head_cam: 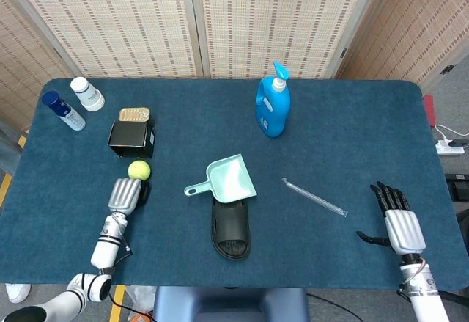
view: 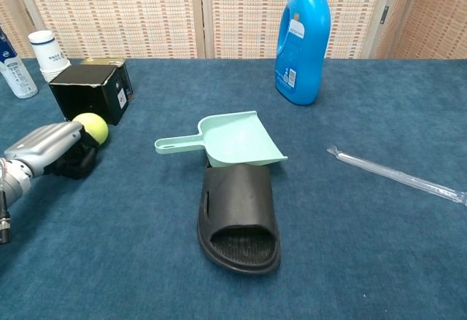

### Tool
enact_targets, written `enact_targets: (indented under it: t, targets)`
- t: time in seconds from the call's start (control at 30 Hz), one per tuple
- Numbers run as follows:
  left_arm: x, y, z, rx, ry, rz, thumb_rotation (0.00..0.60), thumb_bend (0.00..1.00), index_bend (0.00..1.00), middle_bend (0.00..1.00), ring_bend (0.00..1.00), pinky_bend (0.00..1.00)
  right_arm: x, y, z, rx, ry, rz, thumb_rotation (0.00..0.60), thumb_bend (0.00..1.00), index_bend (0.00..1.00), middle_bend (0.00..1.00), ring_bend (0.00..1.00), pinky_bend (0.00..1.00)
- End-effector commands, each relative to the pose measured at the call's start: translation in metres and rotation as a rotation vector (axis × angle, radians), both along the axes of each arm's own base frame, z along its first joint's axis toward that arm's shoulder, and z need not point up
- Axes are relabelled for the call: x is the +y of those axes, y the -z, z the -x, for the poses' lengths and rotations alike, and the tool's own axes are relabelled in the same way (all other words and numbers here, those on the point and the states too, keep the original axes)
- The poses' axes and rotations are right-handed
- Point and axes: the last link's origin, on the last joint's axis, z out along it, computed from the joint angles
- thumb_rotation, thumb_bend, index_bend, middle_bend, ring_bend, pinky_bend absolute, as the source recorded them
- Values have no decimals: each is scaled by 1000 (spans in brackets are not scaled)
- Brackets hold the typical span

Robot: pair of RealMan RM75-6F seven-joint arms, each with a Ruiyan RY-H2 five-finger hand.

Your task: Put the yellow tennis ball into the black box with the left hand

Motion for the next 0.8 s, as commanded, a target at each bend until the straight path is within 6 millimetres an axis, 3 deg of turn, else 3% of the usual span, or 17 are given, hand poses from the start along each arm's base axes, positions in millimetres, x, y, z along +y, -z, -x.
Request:
enact_targets:
  t: [0.03,0.1,0.2,0.47,0.8]
  targets:
    - [8,5,-10,-66,3,110,518,523,217,125,124,286,-1,0,0,0,2,0,600,0,0,0,0,0]
    - [14,4,-13,-71,4,106,457,498,42,5,6,115,-1,0,0,0,2,0,600,0,0,0,0,0]
    - [25,-1,-18,-68,-6,72,400,479,0,0,0,6,-2,0,0,0,6,0,600,0,0,0,0,0]
    - [54,-13,-12,-40,-90,-8,380,465,0,0,0,0,-4,1,2,2,16,-4,600,0,0,0,0,0]
    - [50,-18,-4,-74,-90,-64,358,465,0,0,0,0,-5,5,0,11,11,-22,600,0,0,0,0,0]
